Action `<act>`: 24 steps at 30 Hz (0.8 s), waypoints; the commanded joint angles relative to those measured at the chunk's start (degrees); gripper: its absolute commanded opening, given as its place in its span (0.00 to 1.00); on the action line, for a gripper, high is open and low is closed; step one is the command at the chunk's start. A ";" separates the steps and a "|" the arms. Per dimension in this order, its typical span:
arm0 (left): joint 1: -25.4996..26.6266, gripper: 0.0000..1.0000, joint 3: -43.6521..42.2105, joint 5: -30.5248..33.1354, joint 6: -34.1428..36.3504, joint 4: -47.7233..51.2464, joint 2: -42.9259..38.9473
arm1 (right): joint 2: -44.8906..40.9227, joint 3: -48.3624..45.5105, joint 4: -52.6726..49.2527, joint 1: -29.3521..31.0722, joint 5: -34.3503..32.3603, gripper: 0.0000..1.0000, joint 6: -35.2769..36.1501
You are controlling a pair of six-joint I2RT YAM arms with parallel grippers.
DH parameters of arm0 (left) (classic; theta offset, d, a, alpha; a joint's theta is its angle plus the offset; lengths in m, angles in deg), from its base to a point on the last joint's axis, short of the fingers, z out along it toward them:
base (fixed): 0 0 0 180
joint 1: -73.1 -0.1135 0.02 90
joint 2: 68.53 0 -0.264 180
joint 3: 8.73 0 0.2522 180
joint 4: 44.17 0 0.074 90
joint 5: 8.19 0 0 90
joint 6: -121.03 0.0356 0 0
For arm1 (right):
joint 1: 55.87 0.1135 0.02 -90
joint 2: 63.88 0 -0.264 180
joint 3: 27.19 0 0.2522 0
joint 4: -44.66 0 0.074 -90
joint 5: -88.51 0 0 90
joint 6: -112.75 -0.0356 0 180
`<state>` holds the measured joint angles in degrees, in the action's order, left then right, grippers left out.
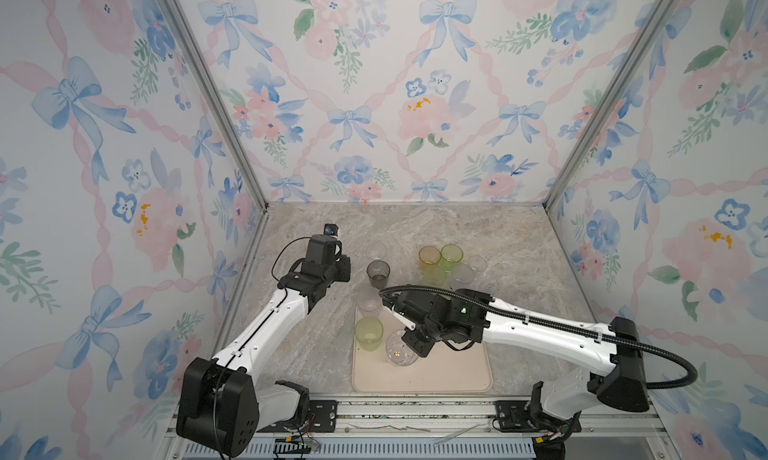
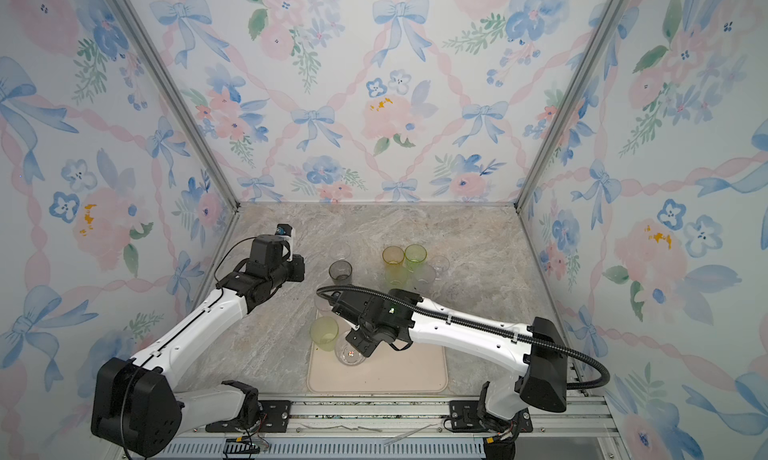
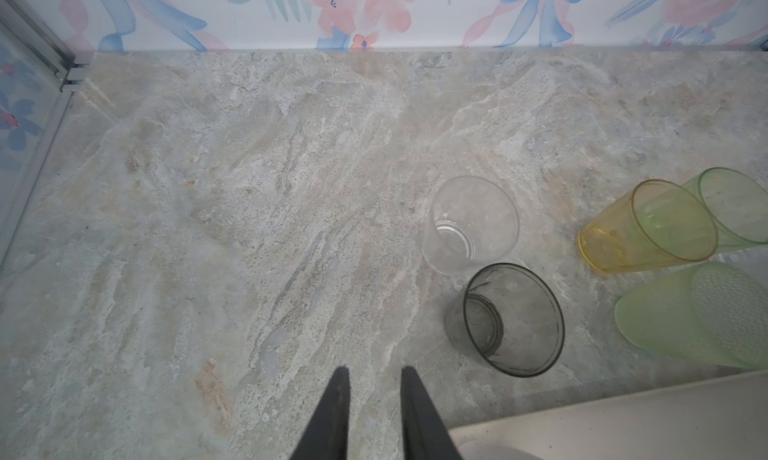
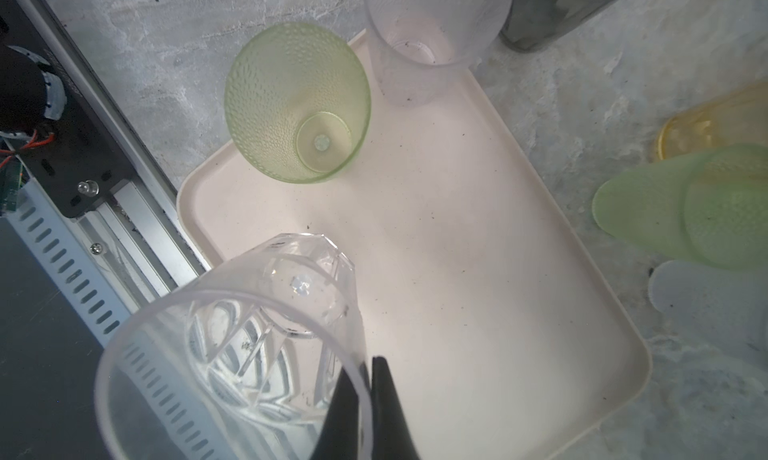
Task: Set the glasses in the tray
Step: 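Carry the clear faceted glass over the tray with the right gripper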
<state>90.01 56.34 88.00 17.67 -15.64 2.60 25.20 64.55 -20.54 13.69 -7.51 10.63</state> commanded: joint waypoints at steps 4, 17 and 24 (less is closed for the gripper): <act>0.41 0.25 -0.60 -0.25 -0.19 -0.08 -1.27 | 4.62 2.52 1.28 3.21 0.92 0.00 -1.83; 0.47 0.25 0.24 -1.22 0.53 0.00 -0.86 | 10.44 4.49 5.44 4.81 5.01 0.00 -1.52; 0.44 0.25 0.46 -1.04 0.79 0.51 -1.00 | 12.71 5.99 6.76 4.71 5.99 0.00 -0.59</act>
<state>90.23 56.34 87.74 17.75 -15.60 2.45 36.87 68.00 -15.34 17.84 -2.96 9.73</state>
